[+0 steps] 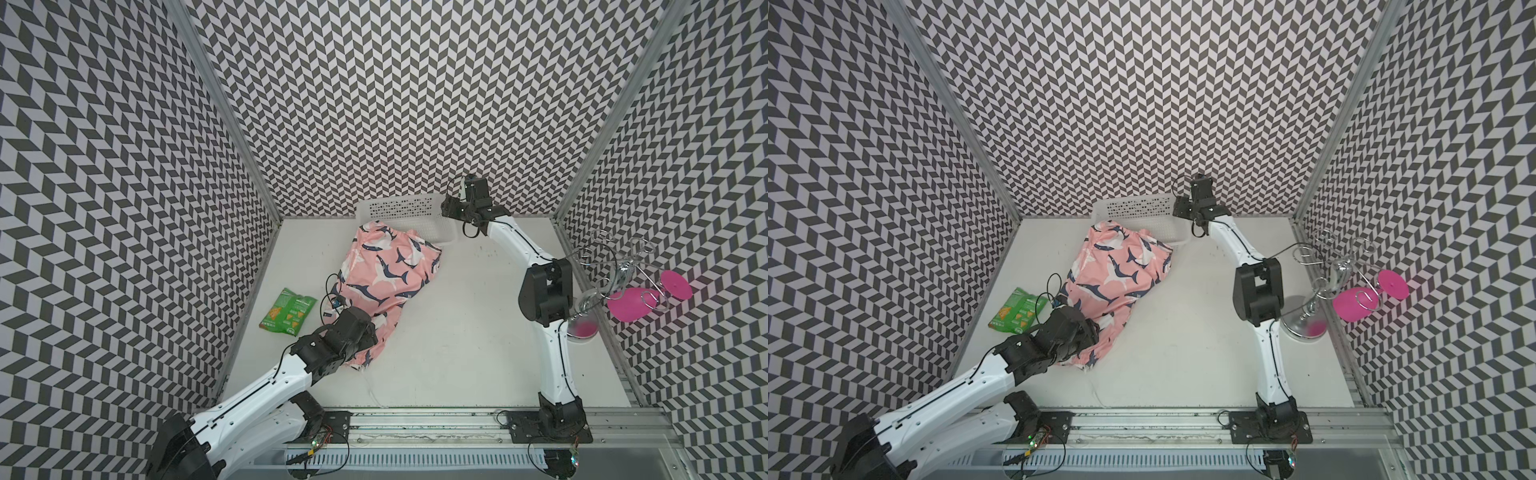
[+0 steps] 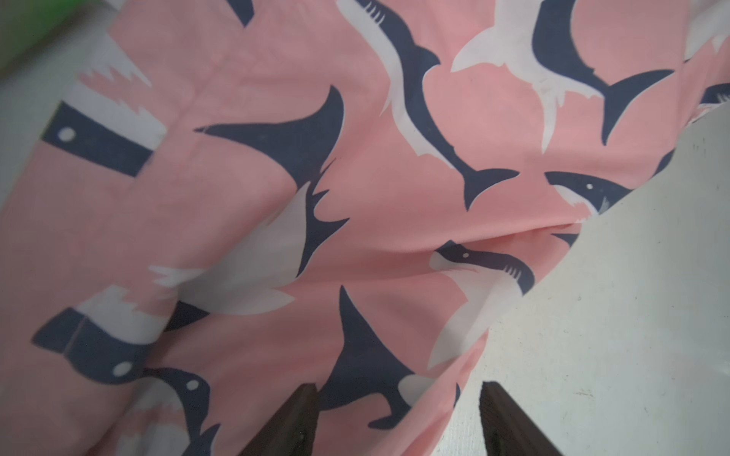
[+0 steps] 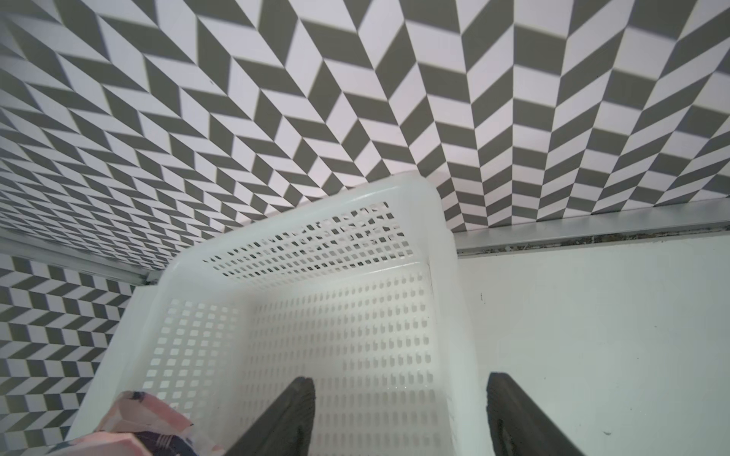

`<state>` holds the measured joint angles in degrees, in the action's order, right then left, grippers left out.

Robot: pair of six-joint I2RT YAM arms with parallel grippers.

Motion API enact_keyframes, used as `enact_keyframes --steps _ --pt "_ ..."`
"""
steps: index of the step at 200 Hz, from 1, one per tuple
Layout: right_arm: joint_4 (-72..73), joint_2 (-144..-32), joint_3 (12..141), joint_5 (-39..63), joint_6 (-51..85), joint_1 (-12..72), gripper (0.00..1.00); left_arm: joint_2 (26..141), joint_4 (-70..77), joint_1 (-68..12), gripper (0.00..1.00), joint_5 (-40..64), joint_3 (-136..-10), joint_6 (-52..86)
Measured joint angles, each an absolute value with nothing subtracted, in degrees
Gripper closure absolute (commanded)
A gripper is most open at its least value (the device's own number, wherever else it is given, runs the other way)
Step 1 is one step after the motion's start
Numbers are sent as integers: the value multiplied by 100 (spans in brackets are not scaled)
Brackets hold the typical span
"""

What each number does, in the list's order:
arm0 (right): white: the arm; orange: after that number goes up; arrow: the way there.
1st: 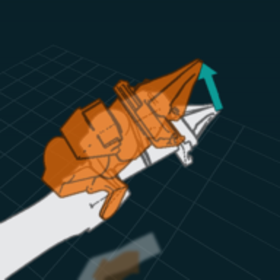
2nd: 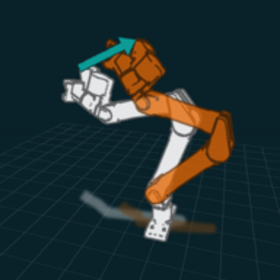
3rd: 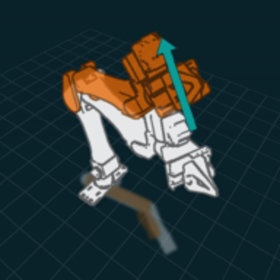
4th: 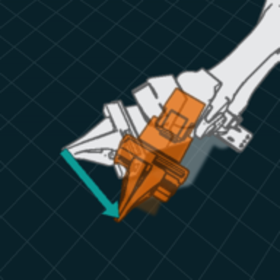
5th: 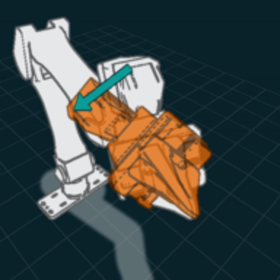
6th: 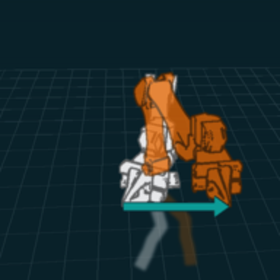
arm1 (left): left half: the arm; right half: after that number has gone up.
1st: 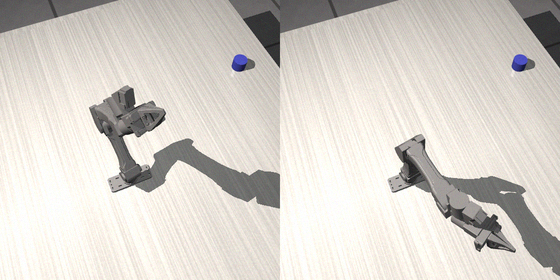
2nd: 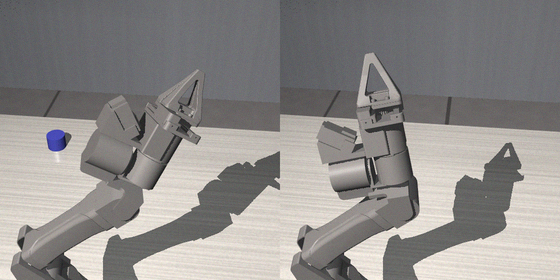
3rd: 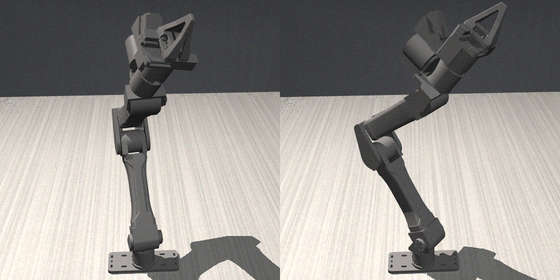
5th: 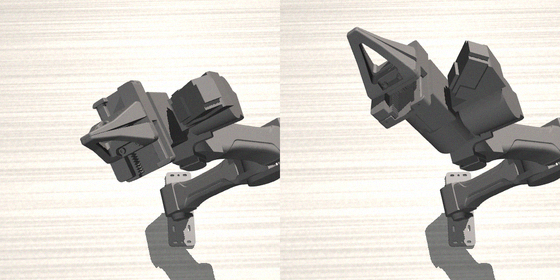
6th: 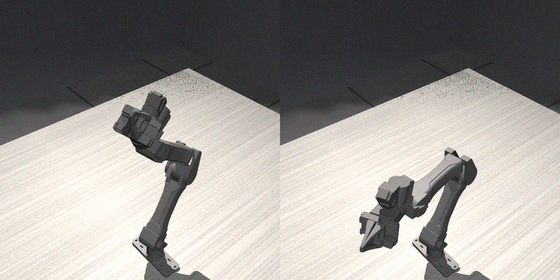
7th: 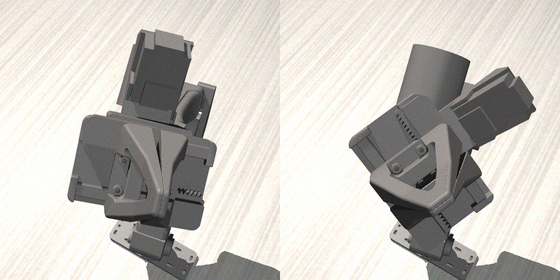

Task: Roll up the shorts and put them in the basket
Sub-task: Move the bin to the center of the board.

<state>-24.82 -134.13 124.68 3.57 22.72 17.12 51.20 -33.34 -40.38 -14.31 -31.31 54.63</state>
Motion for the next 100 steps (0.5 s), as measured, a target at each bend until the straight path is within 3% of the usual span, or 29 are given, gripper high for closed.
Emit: enact_keyframes --steps 54,100 --pt "-2366 -14075 12947 301 2386 1706 40 4882 -3301 -3774 36 -1203 -2871 5382" --pt "-2213 -14040 12280 -134 2482 1616 44 4877 -3240 -3656 36 -1050 -2871 5363"
